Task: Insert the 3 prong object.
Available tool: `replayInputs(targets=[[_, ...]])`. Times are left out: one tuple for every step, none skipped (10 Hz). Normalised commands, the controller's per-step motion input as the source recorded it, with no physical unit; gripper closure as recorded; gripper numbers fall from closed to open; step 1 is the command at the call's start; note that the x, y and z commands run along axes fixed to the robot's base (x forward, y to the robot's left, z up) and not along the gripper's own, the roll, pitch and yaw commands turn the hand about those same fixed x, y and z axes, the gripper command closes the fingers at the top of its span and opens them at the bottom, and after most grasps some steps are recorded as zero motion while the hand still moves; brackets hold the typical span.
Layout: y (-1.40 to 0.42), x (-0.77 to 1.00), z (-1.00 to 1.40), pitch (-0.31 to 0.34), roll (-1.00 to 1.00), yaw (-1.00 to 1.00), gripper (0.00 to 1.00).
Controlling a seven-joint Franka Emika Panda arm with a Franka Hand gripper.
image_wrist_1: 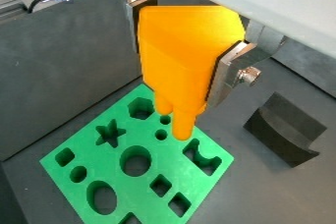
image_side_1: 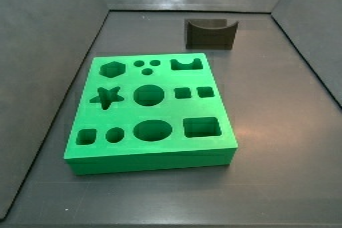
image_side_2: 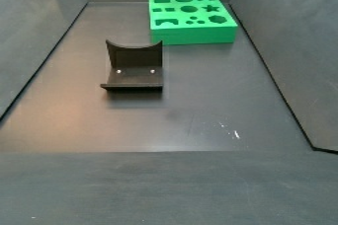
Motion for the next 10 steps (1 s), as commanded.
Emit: replayInputs(targets=[[0.17,-0.15,-0.61,0.0,0.11,0.0,1.0],[0.25,0.0,-1.0,0.0,0.08,0.0,1.0],[0.28,0.0,-1.0,0.0,0.02,0.0,1.0],[0.29,0.0,-1.0,0.0,0.01,0.01,1.0],[0.27,0.0,-1.0,0.0,0.0,0.02,1.0],[0.25,0.01,-1.0,0.0,-0.03,0.0,1.0],[0.25,-0.01,-0.92,0.0,-0.07,0.04,1.0],[0.14,-0.22,-0.88,-0.037,-0.04,0.03,1.0],[0.13,-0.59,-0.84,-0.07,-0.02,0.0,1.0],[0.09,-0.69,-0.81,-0.163,-0.04,0.0,1.0]])
